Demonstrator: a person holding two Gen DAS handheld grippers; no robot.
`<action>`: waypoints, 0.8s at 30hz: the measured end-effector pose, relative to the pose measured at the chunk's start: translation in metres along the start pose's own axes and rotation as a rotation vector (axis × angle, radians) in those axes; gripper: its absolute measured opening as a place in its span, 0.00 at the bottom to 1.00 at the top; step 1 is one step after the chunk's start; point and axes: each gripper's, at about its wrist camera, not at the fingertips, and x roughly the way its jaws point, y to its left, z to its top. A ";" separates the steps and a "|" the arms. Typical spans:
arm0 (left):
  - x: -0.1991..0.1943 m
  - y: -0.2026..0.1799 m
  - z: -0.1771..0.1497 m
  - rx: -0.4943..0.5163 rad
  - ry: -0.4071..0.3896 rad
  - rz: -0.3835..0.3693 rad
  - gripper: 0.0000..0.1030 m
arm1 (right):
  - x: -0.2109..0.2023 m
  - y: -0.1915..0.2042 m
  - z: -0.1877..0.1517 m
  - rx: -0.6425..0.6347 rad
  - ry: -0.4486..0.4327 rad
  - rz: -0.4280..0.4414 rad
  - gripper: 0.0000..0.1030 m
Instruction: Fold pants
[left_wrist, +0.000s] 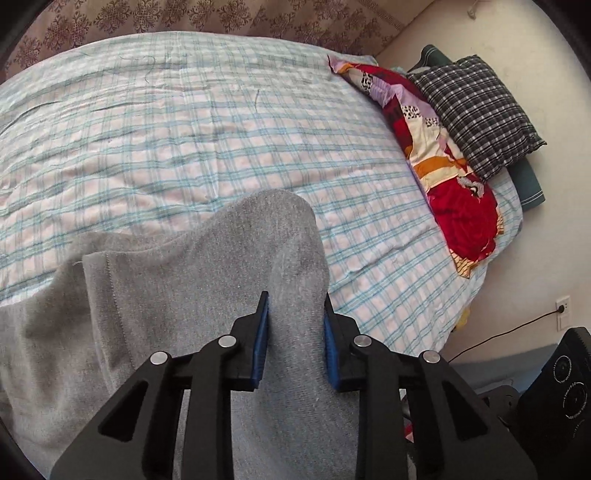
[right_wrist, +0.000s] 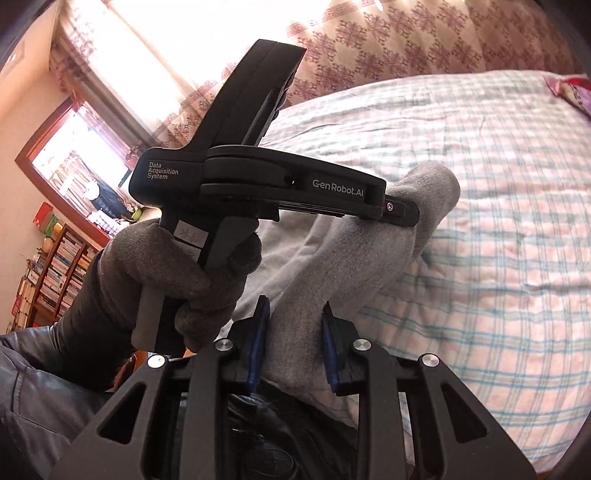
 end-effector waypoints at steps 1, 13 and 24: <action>-0.010 0.006 0.000 -0.008 -0.019 -0.014 0.25 | 0.004 0.010 0.005 -0.024 0.001 0.008 0.25; -0.147 0.146 -0.034 -0.194 -0.233 -0.052 0.23 | 0.091 0.109 0.074 -0.242 0.085 0.140 0.25; -0.197 0.286 -0.104 -0.425 -0.306 -0.012 0.23 | 0.229 0.184 0.109 -0.362 0.278 0.216 0.25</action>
